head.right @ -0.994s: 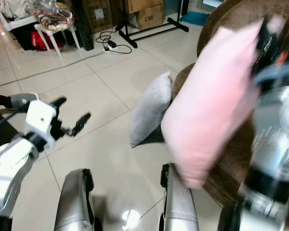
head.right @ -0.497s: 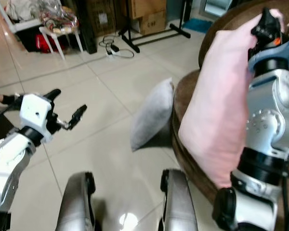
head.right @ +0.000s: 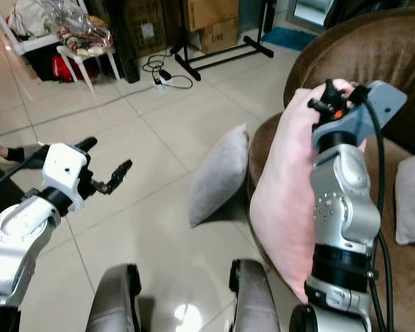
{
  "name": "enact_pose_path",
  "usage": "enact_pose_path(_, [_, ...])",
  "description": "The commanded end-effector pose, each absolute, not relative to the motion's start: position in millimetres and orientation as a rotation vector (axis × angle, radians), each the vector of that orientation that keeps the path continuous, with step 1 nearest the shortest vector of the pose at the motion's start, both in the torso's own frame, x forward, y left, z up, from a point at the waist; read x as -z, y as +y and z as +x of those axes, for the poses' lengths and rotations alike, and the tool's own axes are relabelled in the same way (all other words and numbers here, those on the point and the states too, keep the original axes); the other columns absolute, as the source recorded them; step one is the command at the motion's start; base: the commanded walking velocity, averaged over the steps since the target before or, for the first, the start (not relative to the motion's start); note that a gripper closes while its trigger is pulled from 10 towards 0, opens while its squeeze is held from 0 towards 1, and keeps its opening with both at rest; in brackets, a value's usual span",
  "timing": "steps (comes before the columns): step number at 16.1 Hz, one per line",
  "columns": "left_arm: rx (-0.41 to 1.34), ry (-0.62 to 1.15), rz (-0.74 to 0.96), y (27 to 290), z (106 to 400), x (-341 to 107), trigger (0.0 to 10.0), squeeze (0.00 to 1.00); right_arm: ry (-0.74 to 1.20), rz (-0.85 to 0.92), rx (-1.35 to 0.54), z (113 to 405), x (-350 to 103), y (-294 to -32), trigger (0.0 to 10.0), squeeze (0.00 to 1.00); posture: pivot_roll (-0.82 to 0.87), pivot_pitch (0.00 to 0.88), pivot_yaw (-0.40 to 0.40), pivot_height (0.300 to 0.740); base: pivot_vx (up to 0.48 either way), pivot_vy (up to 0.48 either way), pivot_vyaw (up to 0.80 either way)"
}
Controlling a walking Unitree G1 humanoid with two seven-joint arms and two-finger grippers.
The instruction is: Move the pillow to the sofa from floor
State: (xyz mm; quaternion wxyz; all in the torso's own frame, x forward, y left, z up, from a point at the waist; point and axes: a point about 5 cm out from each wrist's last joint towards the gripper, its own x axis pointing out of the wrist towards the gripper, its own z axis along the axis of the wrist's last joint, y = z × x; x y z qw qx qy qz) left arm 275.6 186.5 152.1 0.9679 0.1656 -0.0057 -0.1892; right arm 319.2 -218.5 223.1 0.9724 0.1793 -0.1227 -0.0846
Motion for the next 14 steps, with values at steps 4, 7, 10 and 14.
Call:
enact_pose_path(4, [0.388, -0.021, 0.358, 182.4, 283.9, -152.8, 10.0, 0.51, -0.213, 0.329, 0.183, 318.6, -213.7, -214.2, 10.0, 0.0, -0.08, 0.0, 0.021, 0.639, 0.0, 0.0, 0.0])
enact_pose_path(7, [0.398, -0.024, 0.356, 177.1, 286.7, -149.7, 10.0, 0.5, -0.218, 0.322, 0.194, 312.8, -211.6, -211.6, 10.0, 0.0, -0.1, 0.0, 0.04, 0.674, 0.0, 0.0, 0.0])
enact_pose_path(10, [0.405, -0.039, 0.354, 171.7, 293.6, -152.4, 10.0, 0.51, -0.196, 0.34, 0.215, 310.4, -203.9, -209.0, 10.0, 0.0, -0.1, 0.0, 0.048, 0.709, 0.0, 0.0, 0.0])
enact_pose_path(14, [0.408, -0.042, 0.36, 169.2, 294.6, -150.8, 10.0, 0.5, -0.198, 0.341, 0.209, 310.5, -204.9, -205.9, 10.0, 0.0, -0.11, 0.0, 0.055, 0.74, 0.0, 0.0, 0.0])
